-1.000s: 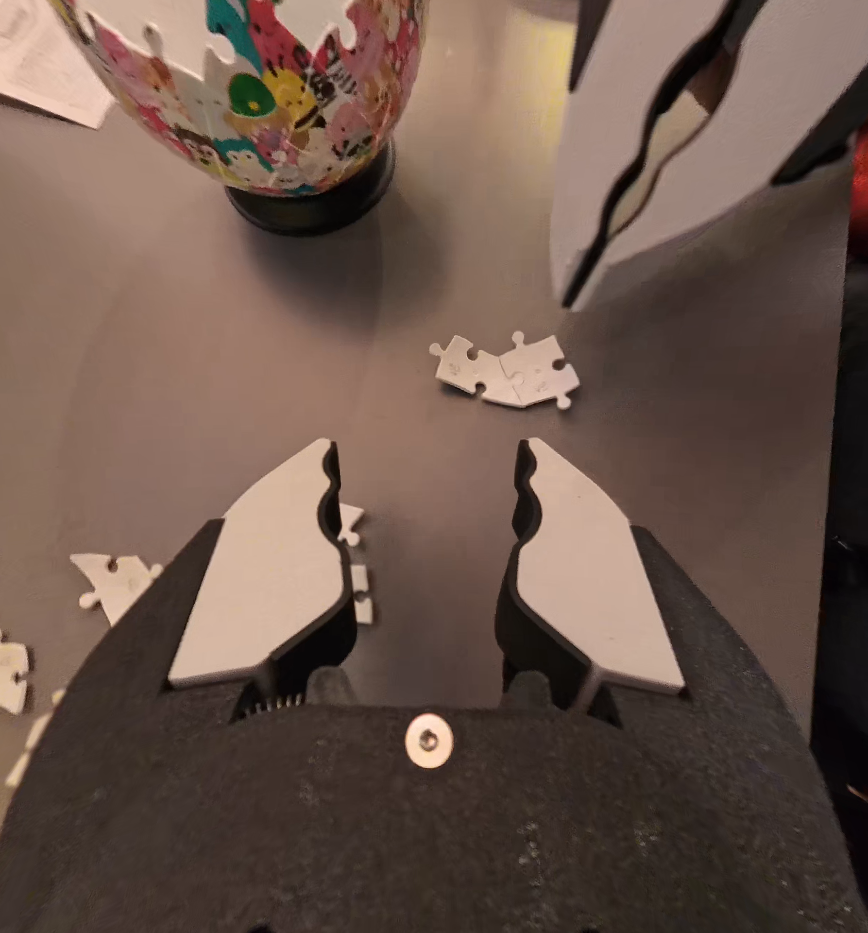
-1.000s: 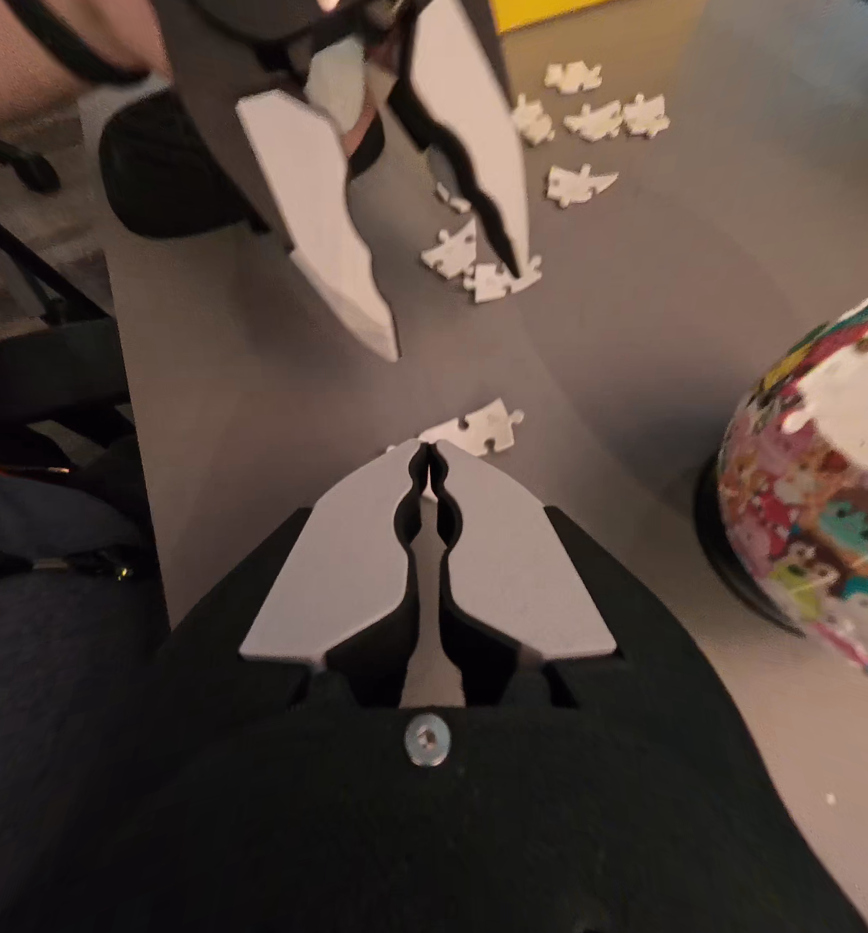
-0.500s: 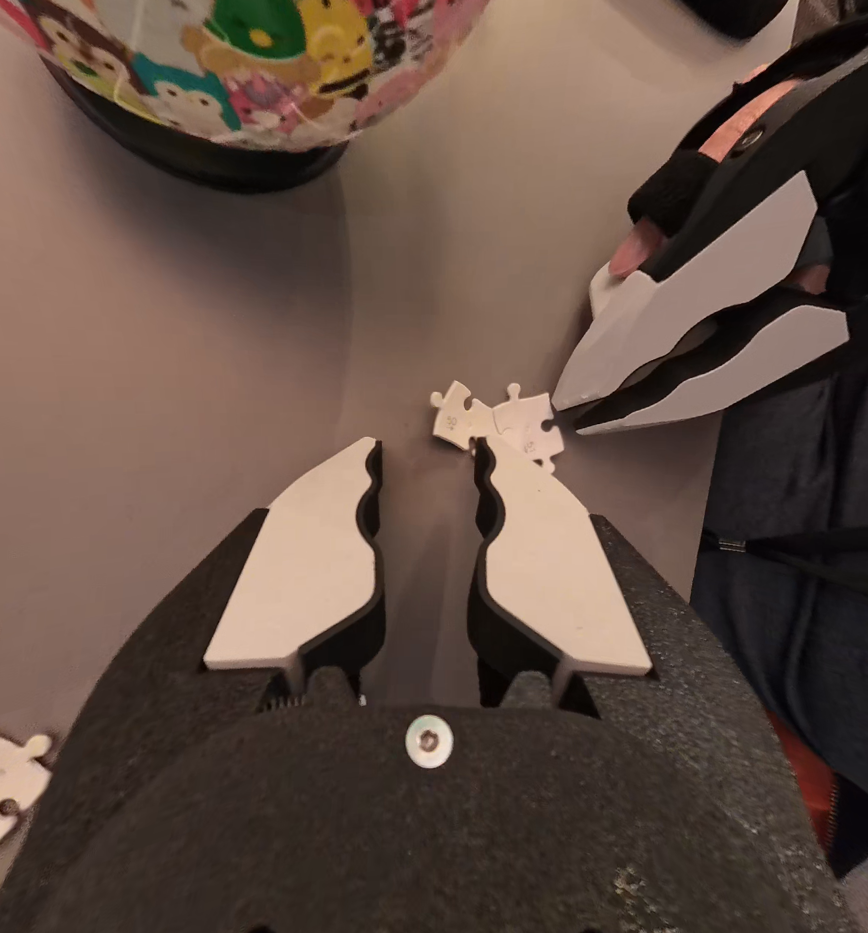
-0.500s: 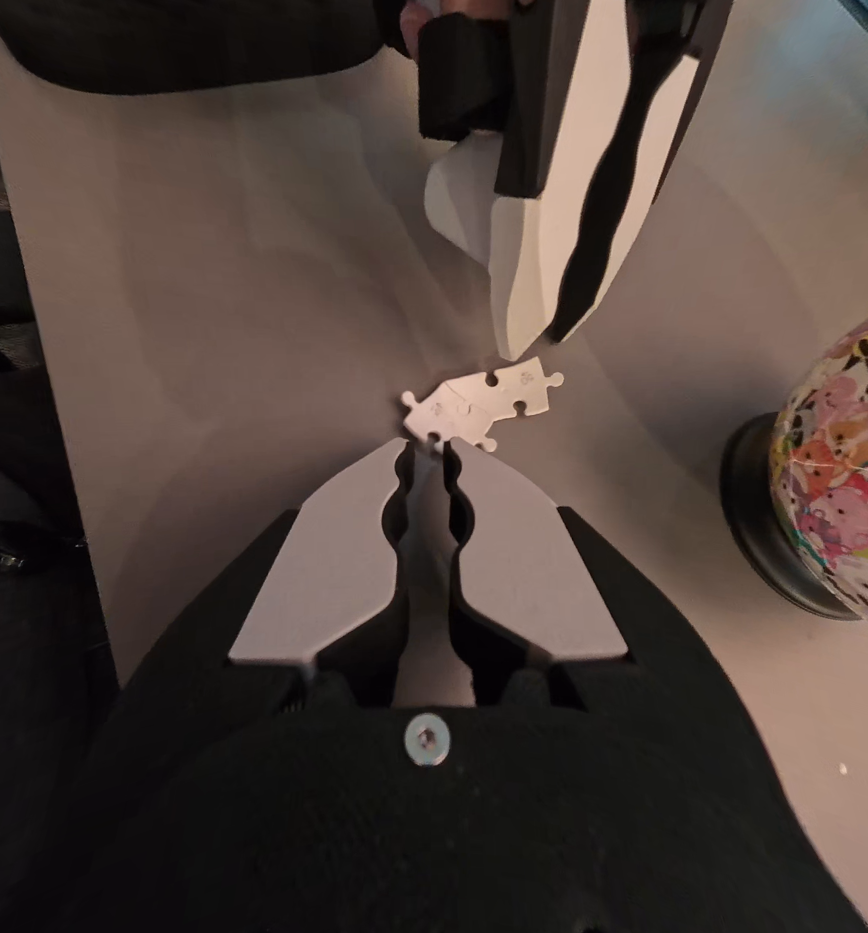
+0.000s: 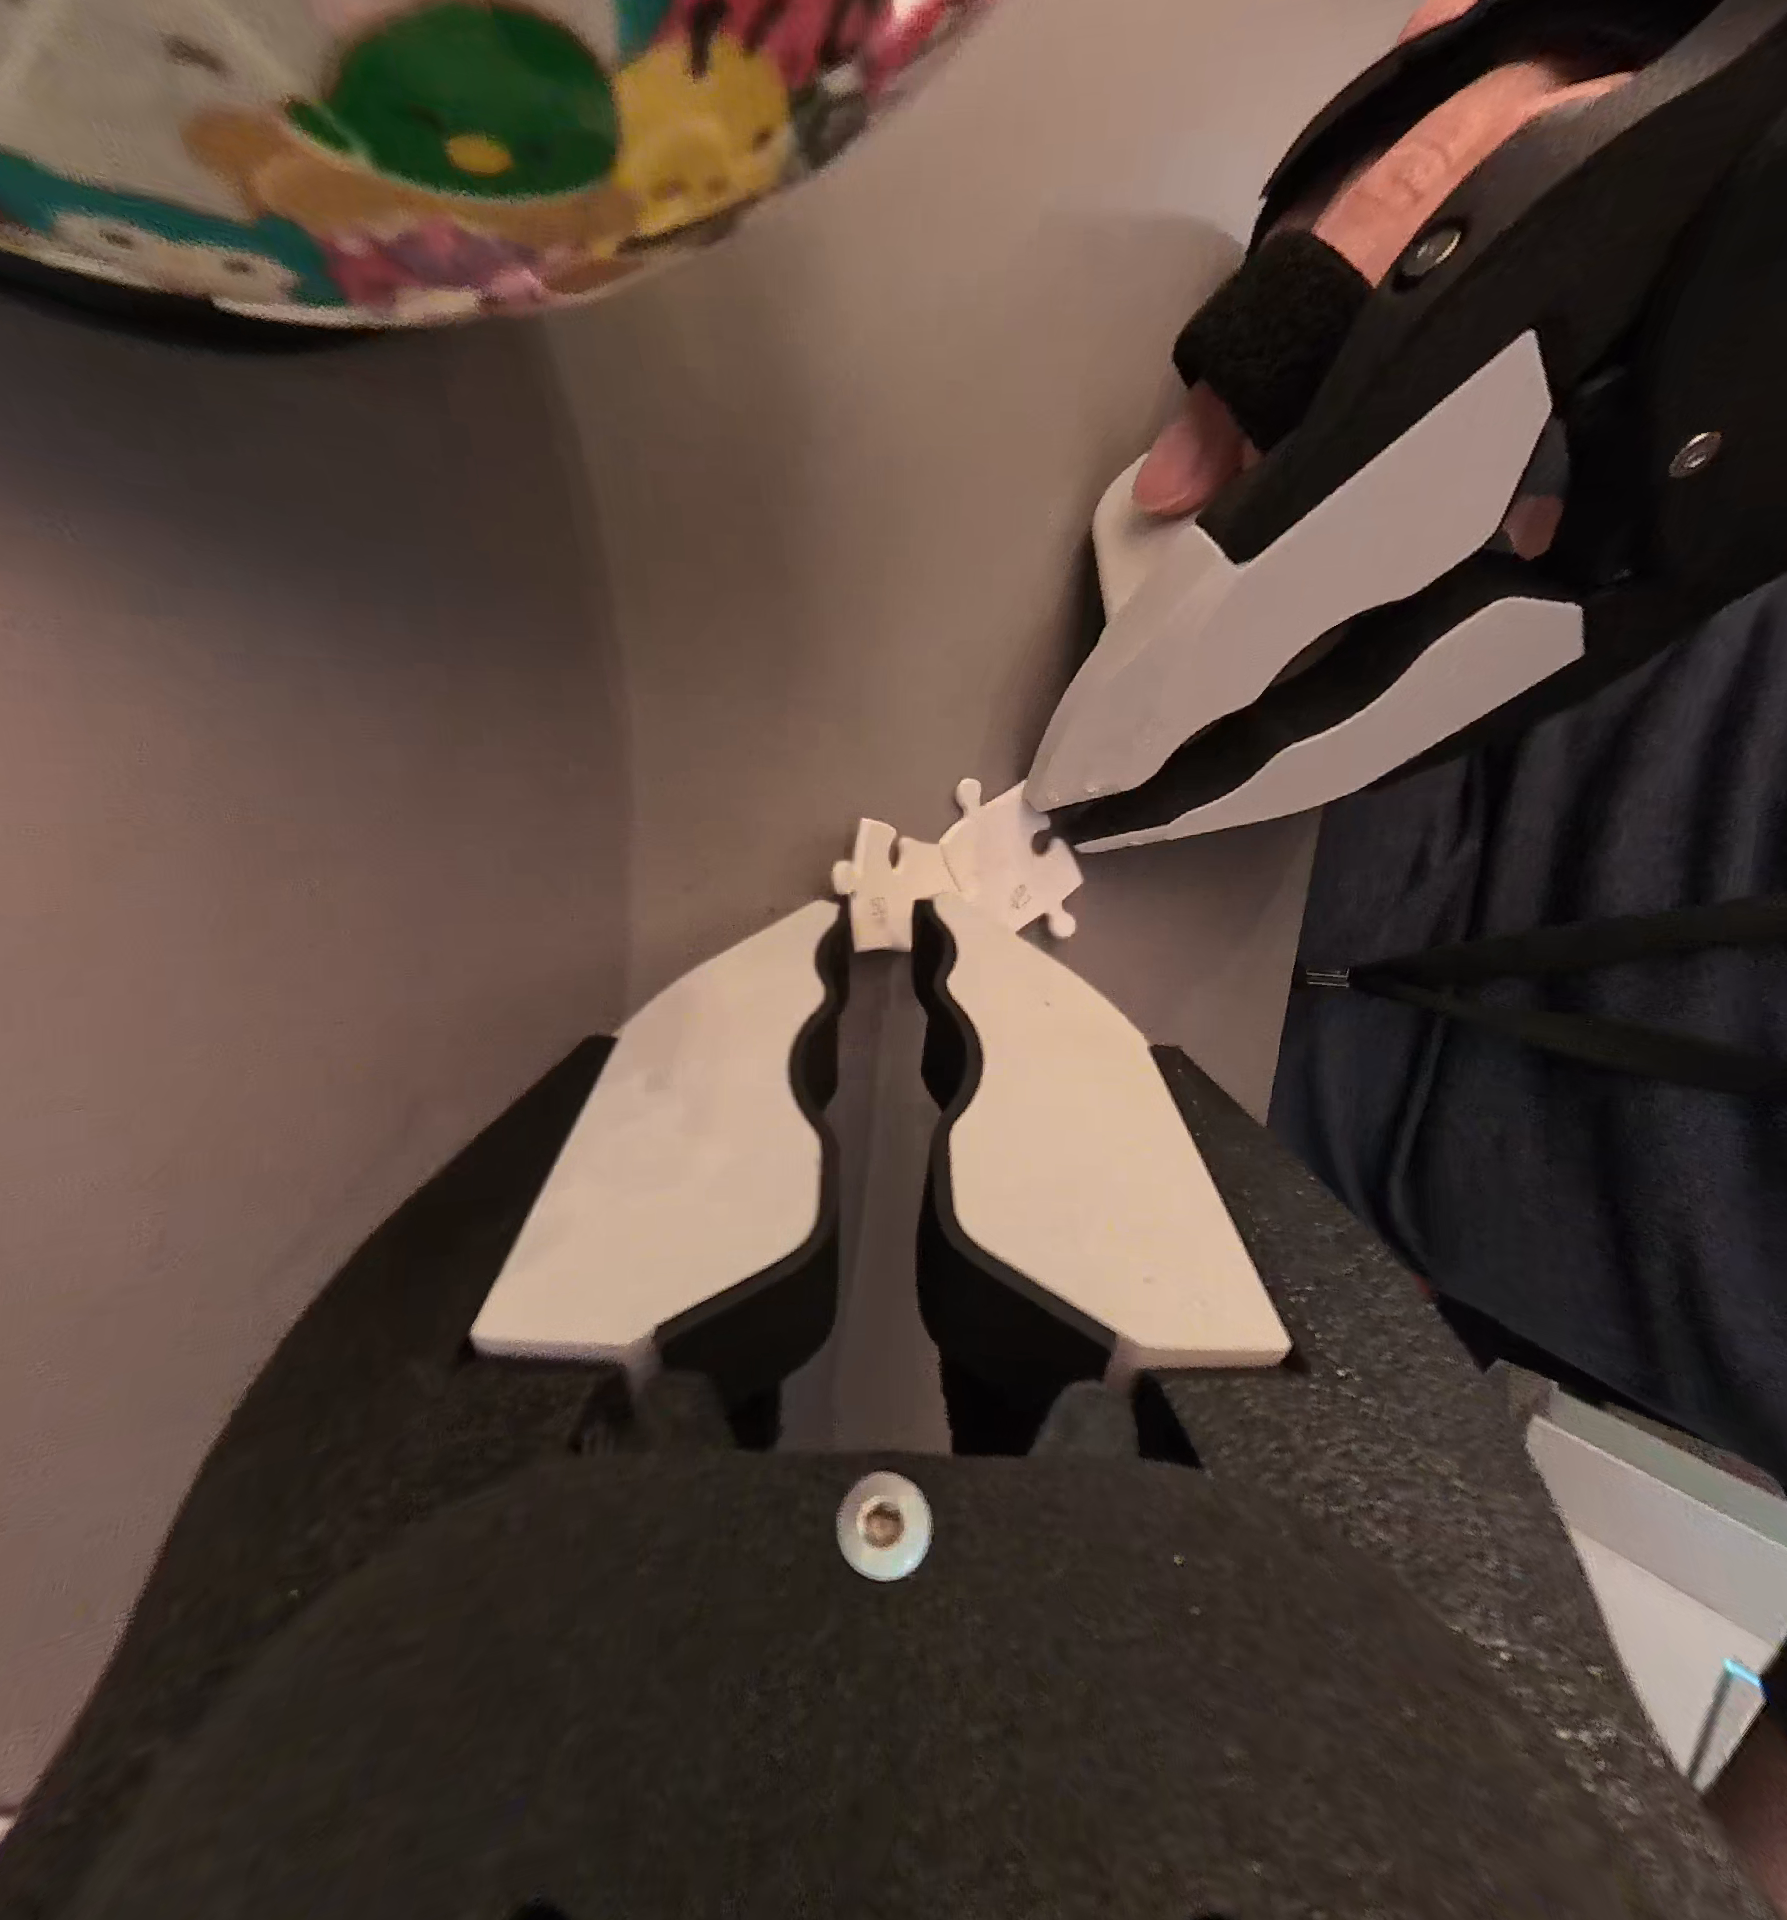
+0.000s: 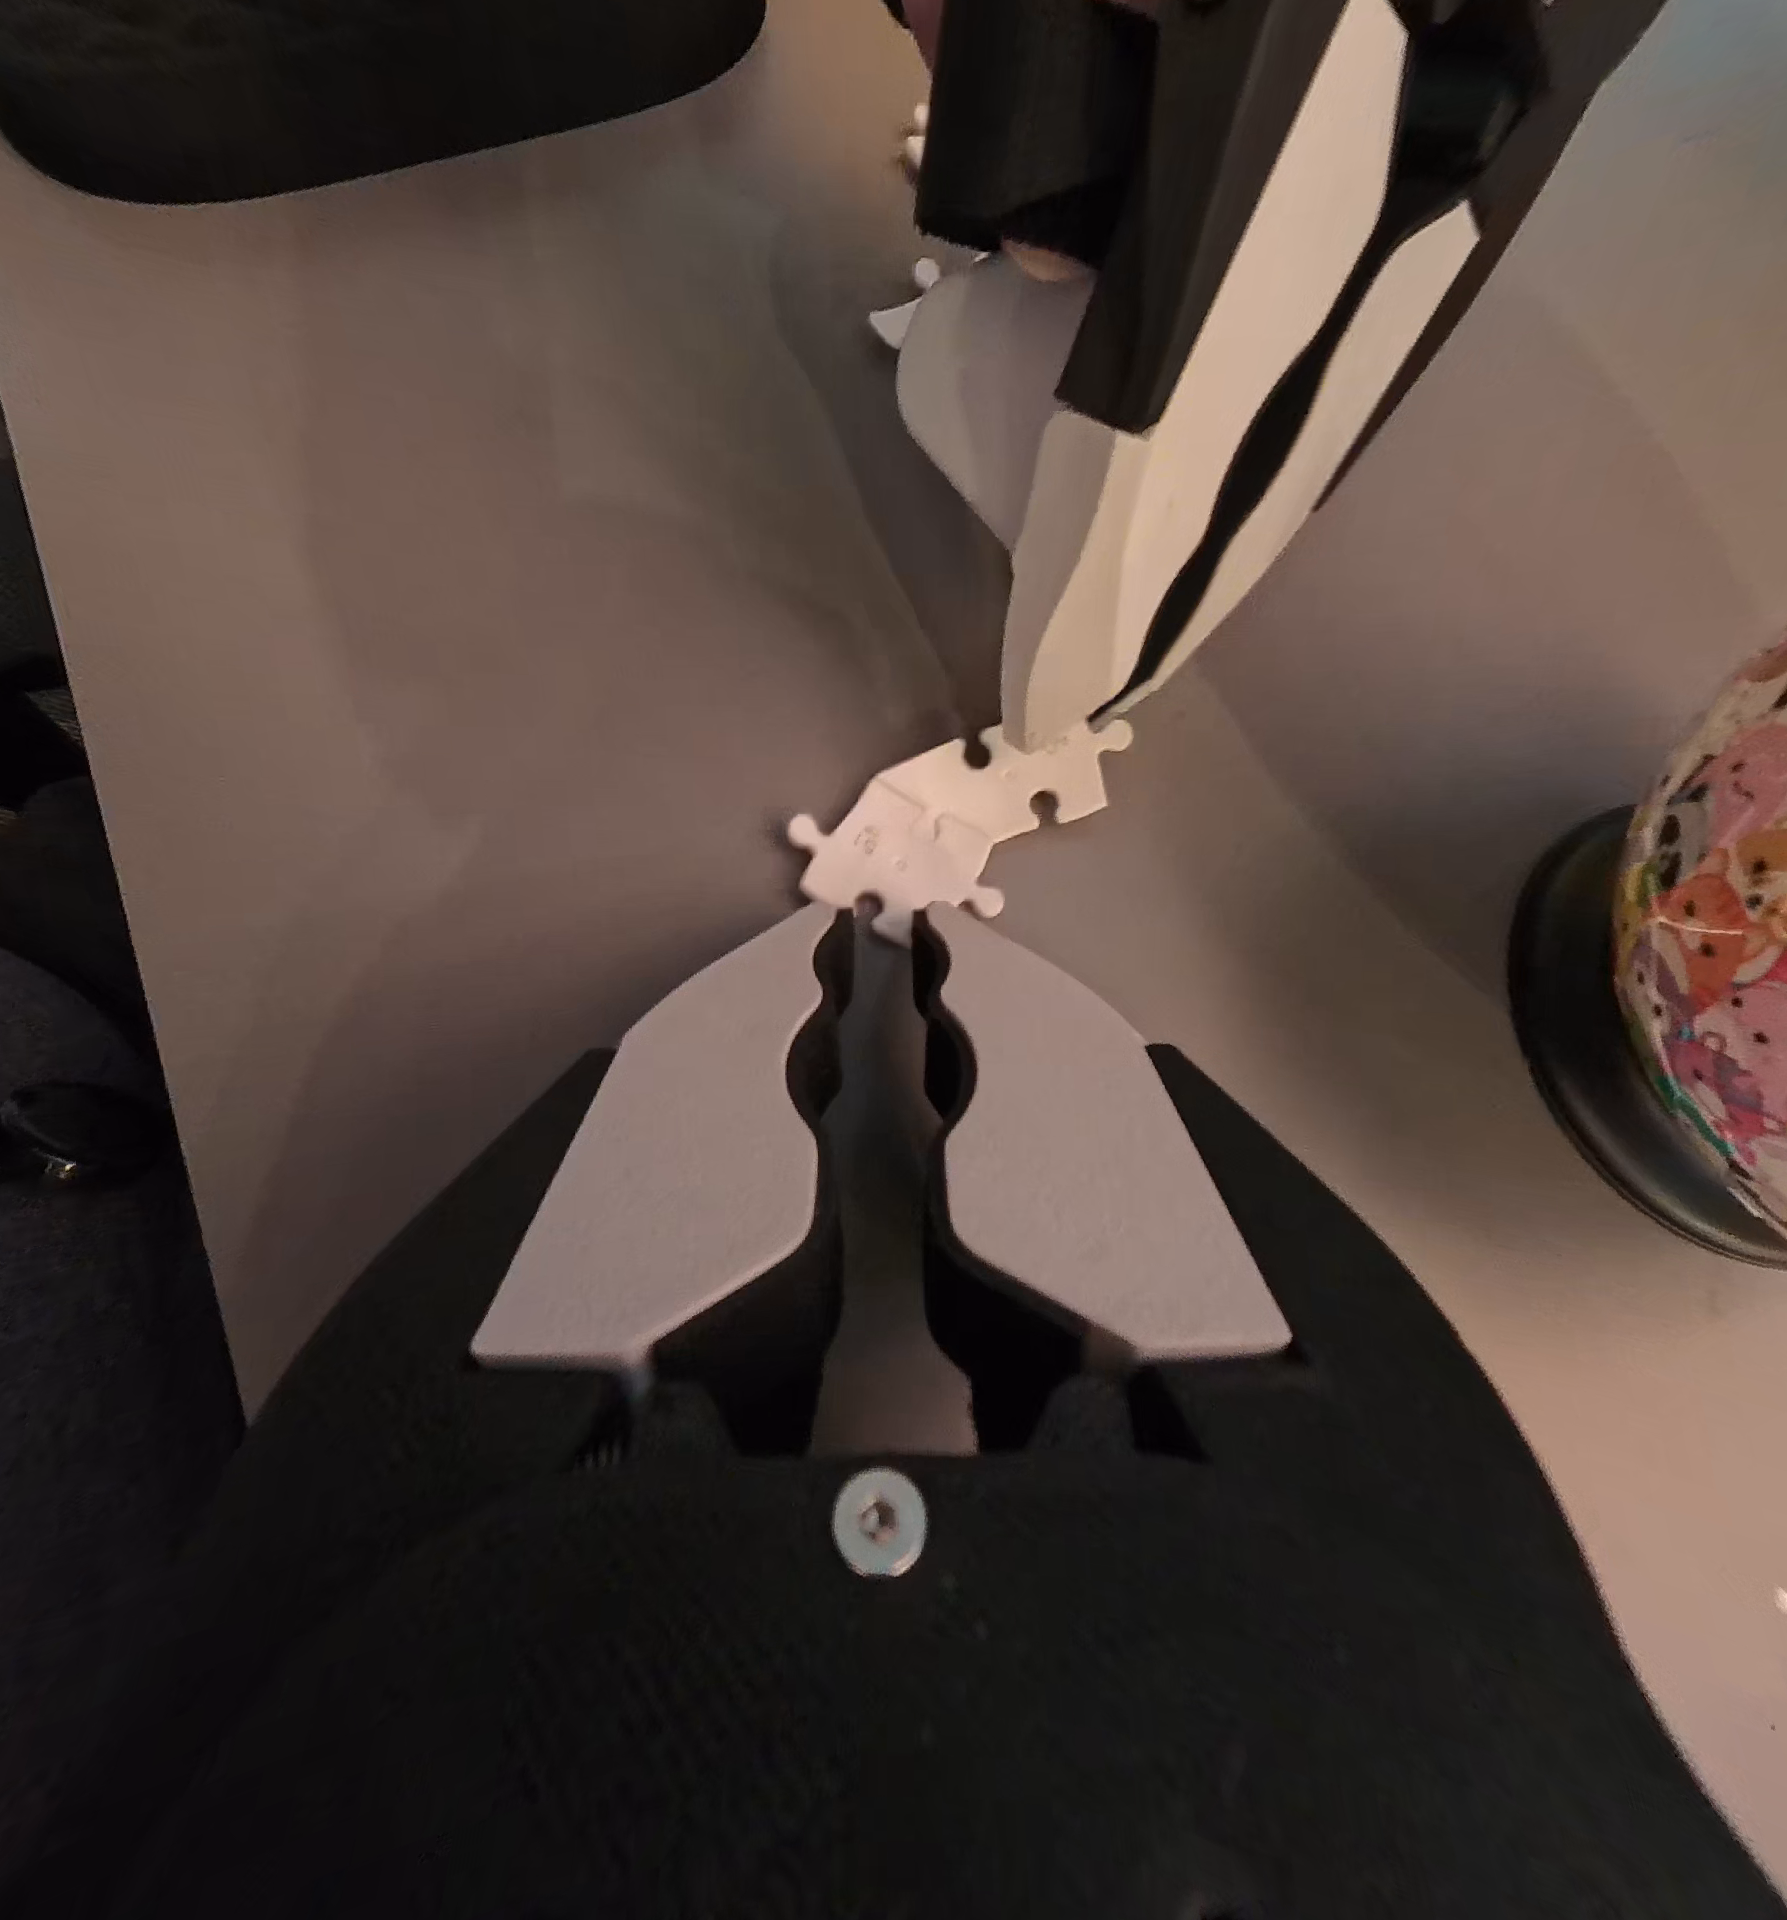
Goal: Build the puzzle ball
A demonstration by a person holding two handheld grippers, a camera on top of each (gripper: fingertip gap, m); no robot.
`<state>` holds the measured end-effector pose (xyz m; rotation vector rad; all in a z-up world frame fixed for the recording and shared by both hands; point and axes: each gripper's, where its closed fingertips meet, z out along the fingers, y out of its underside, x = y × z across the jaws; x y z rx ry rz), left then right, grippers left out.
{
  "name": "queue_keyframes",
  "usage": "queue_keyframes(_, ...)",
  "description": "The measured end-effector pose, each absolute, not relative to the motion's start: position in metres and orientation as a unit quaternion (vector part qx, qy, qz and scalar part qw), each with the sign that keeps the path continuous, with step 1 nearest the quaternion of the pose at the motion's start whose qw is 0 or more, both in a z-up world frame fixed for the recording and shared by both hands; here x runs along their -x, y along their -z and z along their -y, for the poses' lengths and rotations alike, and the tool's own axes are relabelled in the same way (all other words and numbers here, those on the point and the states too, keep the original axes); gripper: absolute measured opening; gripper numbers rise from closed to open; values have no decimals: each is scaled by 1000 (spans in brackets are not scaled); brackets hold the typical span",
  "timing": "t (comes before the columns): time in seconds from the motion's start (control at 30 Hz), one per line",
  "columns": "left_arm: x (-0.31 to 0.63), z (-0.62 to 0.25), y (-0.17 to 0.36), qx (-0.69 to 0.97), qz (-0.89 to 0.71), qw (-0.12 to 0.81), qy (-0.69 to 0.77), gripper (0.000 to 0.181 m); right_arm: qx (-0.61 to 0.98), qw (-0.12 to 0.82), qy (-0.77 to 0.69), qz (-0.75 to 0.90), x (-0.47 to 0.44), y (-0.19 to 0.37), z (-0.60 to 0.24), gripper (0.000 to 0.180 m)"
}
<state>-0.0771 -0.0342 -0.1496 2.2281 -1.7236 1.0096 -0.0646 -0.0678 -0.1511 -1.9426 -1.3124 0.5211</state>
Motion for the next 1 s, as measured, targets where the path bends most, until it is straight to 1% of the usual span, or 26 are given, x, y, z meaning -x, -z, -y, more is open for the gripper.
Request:
queue_keyframes(0.03,76,37,149,-740,574,79,-342,5,754,362,-204,508,64,151,68,13)
queue_keyframes(0.17,71,42,137,-736,557,77,-377,2,747,395,-185,502,57,145,62,16)
queue_keyframes(0.23,72,40,128,-736,558,46,-380,2,743,434,-191,472,47,131,57,20)
queue_keyframes(0.33,72,36,107,-729,558,-17,-395,2,736,480,-253,405,33,105,53,21)
queue_keyframes(0.47,70,25,77,-725,560,-122,-382,2,735,426,-397,347,33,82,54,24)
queue_keyframes(0.53,68,26,64,-721,566,-154,-369,2,727,413,-430,341,33,65,51,24)
queue_keyframes(0.63,64,27,45,-714,569,-197,-356,2,742,405,-414,339,27,53,36,25)
queue_keyframes(0.77,59,28,28,-710,569,-229,-346,2,753,359,-424,353,32,49,38,26)
queue_keyframes(0.9,56,27,20,-707,574,-250,-330,2,748,352,-440,350,34,39,39,16)
queue_keyframes(1.0,53,28,15,-704,573,-258,-331,2,749,349,-446,344,31,35,37,13)
